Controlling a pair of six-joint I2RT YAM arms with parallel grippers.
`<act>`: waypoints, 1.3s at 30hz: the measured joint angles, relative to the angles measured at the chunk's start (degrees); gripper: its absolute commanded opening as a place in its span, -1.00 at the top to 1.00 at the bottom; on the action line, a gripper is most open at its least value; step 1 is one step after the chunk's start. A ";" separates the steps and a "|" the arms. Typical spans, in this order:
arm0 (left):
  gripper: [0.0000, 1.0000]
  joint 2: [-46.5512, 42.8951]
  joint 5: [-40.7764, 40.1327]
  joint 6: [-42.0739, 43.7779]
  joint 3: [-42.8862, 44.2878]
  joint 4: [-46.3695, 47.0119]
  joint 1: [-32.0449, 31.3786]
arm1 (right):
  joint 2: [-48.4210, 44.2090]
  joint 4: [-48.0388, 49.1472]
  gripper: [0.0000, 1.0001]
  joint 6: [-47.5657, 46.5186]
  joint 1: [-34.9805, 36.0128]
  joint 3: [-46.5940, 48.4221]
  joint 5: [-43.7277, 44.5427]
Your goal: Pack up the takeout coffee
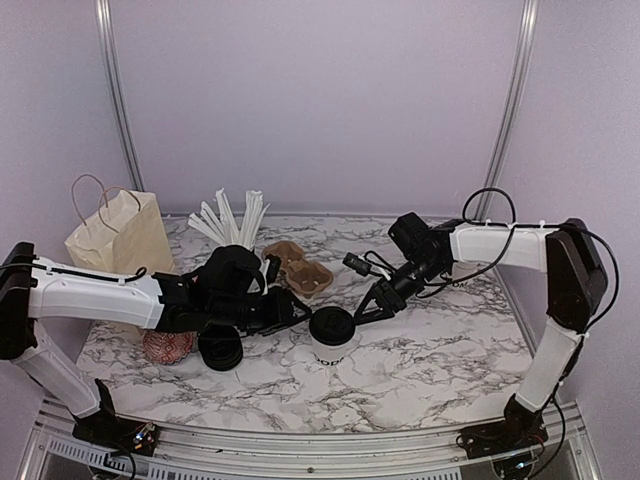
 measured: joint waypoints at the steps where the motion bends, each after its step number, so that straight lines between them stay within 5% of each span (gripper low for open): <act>1: 0.22 0.00 0.13 0.00 -0.07 0.11 0.00 | 0.00 0.00 0.11 0.00 0.00 0.15 -0.26; 21: 0.48 4.52 3.02 -0.39 -0.04 3.13 0.48 | 0.00 -0.24 0.10 0.00 0.02 0.37 -1.18; 39: 0.26 5.35 3.37 1.49 0.50 3.04 1.01 | 3.52 -2.54 0.04 0.09 0.39 3.61 -4.11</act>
